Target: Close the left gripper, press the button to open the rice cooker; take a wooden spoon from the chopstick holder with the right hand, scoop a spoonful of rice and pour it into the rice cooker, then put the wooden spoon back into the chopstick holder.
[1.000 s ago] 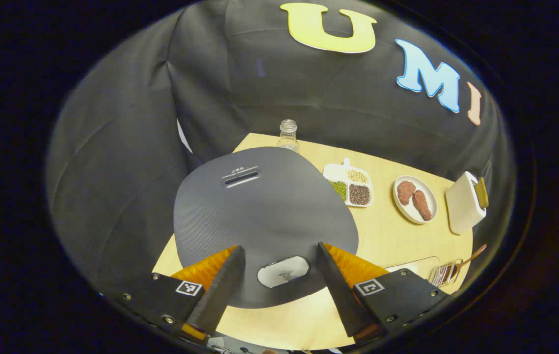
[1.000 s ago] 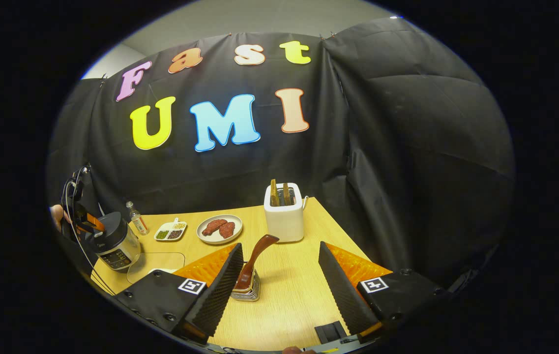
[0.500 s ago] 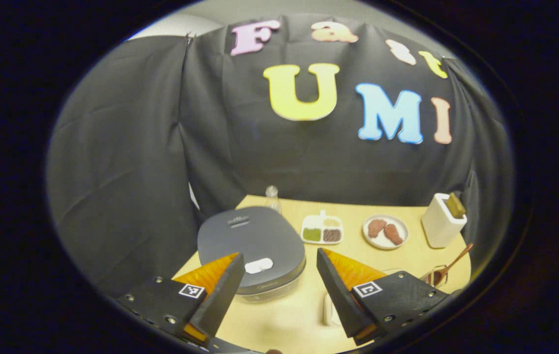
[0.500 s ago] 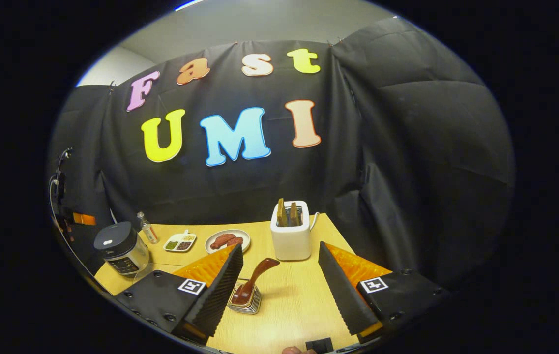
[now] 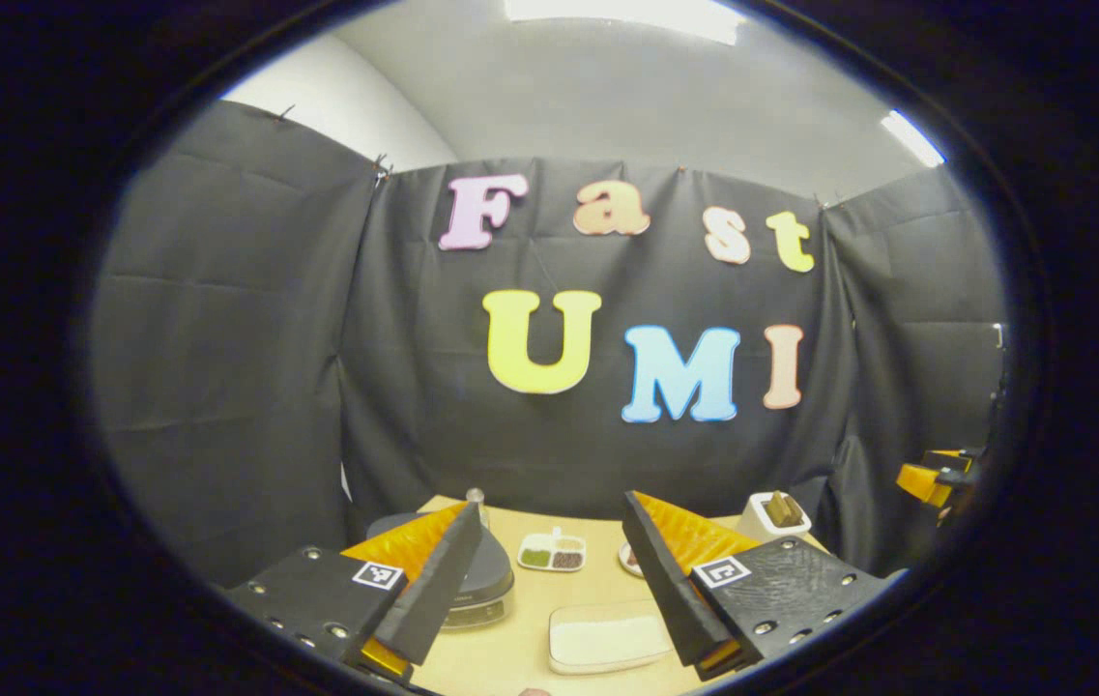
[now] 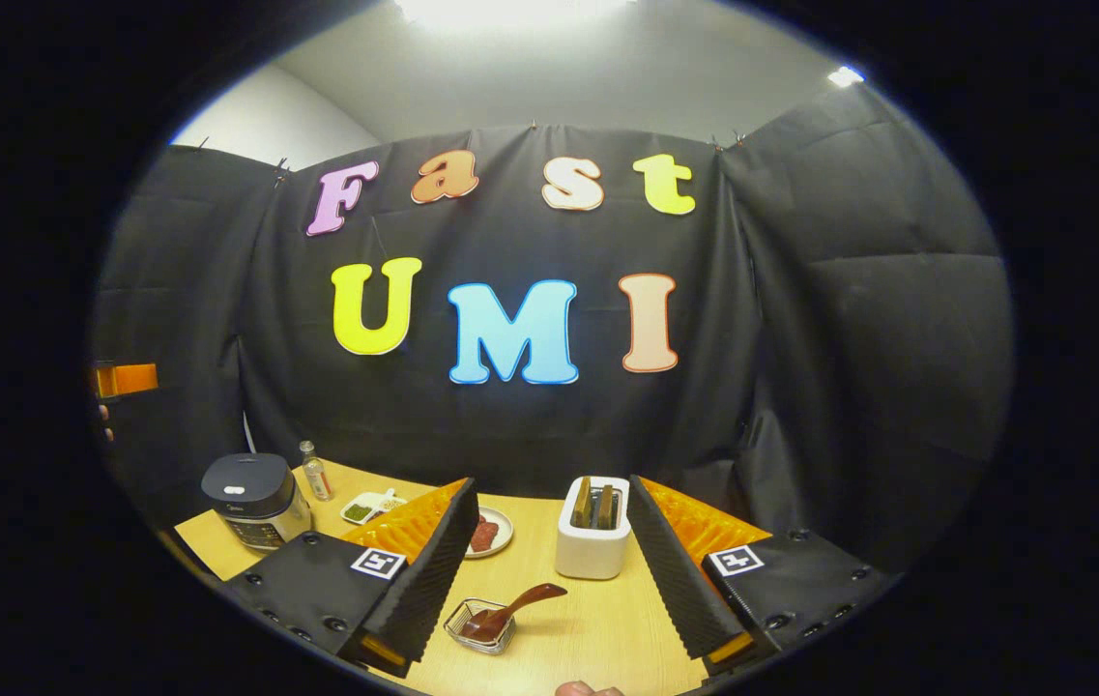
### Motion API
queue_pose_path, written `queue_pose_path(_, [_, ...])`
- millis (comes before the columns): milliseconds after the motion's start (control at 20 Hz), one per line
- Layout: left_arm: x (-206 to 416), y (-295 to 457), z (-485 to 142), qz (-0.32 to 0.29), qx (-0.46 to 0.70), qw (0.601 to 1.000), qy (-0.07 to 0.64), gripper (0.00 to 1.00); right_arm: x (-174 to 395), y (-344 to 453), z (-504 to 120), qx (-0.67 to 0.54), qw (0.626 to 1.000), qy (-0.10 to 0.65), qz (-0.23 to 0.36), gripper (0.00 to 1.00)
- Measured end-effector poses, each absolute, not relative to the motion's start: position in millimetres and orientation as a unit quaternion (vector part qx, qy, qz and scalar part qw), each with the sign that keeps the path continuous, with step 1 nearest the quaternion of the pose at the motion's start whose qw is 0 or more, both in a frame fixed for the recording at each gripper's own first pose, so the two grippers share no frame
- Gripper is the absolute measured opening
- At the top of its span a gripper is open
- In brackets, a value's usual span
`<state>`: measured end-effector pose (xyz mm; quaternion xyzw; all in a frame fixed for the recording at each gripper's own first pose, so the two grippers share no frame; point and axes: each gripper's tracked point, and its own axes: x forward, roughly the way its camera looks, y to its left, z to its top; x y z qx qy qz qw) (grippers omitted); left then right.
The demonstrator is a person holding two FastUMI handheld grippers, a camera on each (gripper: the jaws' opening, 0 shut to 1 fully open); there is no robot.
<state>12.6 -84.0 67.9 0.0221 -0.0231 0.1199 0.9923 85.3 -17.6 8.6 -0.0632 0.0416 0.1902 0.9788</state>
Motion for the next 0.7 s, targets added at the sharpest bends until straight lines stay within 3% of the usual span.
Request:
queue_pose_path(300, [-23,-82,25,0.105,0.044,0.993,0.004,0.93,62,4,-3,-0.074,0.979,0.057,0.180,0.95])
queue_pose_path(400, [-34,-81,9,0.094,0.039,0.995,0.008,0.93,59,8,-3,-0.079,0.980,0.047,0.174,1.00])
queue_pose_path(500, [-50,-76,-10,0.102,0.023,0.994,0.033,0.92,51,12,-12,-0.077,0.981,0.056,0.170,0.96])
queue_pose_path(700, [-75,-67,-9,0.108,0.025,0.993,0.028,0.93,34,33,-21,-0.073,0.976,0.079,0.190,1.00])
